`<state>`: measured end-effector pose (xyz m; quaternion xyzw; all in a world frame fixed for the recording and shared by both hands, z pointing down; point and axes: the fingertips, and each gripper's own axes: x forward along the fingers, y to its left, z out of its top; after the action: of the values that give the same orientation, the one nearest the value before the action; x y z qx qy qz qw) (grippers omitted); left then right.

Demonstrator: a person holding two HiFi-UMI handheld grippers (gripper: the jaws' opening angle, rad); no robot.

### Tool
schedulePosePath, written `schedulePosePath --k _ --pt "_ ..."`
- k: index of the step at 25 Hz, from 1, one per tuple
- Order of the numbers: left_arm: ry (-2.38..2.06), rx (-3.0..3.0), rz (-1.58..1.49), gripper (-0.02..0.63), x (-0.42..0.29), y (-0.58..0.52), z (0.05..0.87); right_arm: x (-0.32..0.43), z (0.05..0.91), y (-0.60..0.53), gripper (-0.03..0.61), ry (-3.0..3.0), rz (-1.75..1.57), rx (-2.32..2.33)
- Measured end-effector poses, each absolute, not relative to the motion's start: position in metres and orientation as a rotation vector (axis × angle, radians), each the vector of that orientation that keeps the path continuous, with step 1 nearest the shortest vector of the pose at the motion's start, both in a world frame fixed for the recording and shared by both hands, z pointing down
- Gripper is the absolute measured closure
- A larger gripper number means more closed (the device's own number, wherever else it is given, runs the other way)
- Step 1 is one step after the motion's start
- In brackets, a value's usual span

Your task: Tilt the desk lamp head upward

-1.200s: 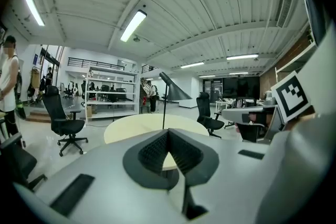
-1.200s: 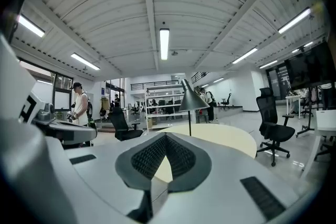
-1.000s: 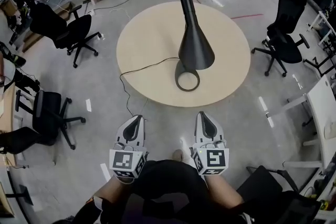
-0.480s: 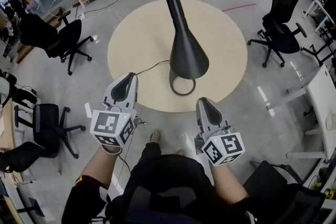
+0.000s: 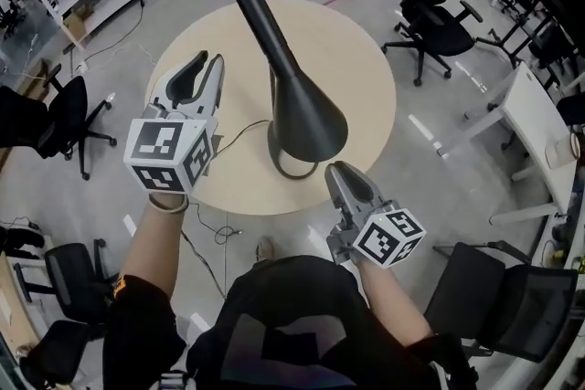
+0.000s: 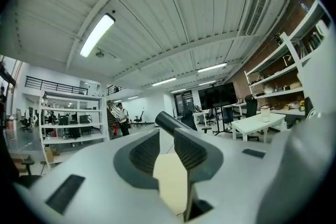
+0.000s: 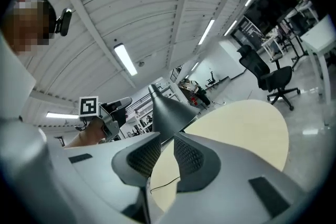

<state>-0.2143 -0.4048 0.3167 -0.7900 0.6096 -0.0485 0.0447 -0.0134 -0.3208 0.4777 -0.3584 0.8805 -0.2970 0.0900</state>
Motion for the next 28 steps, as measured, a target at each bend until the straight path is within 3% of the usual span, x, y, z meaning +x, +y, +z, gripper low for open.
schedulePosePath --k 15,28 --pt "1.585 -2.535 -0.126 0.5 -0.205 -0.529 0.245 -0.041 0.468 -0.346 0.518 2.309 -1.152 -0.86" --pt "1.53 -2.549 -0.283 0.5 -0.181 -0.562 0.266 -0.028 0.477 -0.352 0.52 2.249 -1.206 -0.864"
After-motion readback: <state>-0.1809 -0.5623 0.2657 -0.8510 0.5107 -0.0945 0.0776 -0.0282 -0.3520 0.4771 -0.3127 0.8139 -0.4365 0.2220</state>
